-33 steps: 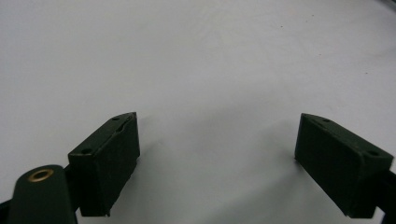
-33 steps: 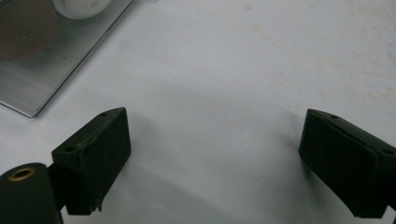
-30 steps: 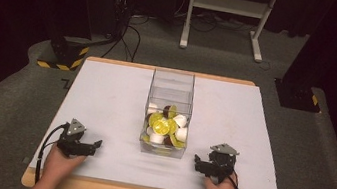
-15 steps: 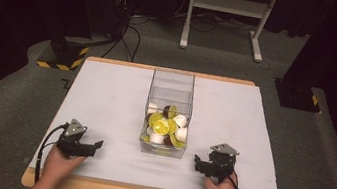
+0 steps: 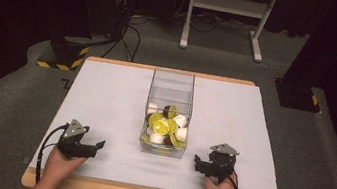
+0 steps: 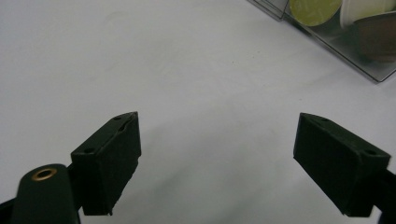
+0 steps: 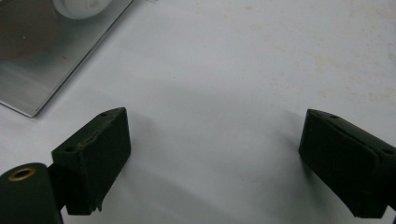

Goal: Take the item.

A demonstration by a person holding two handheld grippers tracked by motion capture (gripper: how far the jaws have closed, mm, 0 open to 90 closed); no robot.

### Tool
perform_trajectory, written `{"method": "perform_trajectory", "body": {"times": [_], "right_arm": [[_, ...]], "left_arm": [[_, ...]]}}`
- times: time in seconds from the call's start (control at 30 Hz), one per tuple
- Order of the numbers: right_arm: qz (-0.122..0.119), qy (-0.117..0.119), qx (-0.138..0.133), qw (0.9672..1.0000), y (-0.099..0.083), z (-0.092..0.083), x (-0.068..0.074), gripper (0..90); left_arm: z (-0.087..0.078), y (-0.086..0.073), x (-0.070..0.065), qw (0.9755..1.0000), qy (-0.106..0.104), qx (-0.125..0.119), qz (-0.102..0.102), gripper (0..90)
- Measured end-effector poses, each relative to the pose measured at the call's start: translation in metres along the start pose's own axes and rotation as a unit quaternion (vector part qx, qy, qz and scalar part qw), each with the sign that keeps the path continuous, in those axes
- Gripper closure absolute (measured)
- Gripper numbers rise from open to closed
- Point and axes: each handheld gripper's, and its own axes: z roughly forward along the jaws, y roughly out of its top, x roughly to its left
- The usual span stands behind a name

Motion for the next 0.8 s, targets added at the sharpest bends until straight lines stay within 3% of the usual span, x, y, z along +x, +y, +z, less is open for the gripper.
{"method": "perform_trajectory", "body": {"times": [0.13,0.27,0.33,0.63,0.7,0.8], "right_arm": [[0.0,0.0,0.0,1.0,0.0,0.0,0.0,8.9],[0.0,0.0,0.0,1.0,0.0,0.0,0.0,8.9],[0.0,0.0,0.0,1.0,0.0,0.0,0.0,8.9],[0.0,0.0,0.0,1.0,0.0,0.0,0.0,8.9],[0.0,0.0,0.0,1.0,0.0,0.0,0.0,8.9],[0.0,0.0,0.0,1.0,0.0,0.0,0.0,8.9]], "left_arm": [[0.0,0.001,-0.003,1.0,-0.006,-0.001,0.003,15.4],[0.001,0.001,-0.009,0.9998,-0.012,-0.015,-0.008,15.5],[0.0,0.001,-0.01,0.9998,-0.015,-0.009,0.001,15.6],[0.0,0.002,-0.017,0.9995,-0.028,-0.015,-0.003,16.0],[0.0,0.004,-0.019,0.999,-0.038,-0.018,-0.019,16.1],[-0.001,0.005,-0.02,0.9988,-0.042,-0.02,-0.018,16.3]]}}
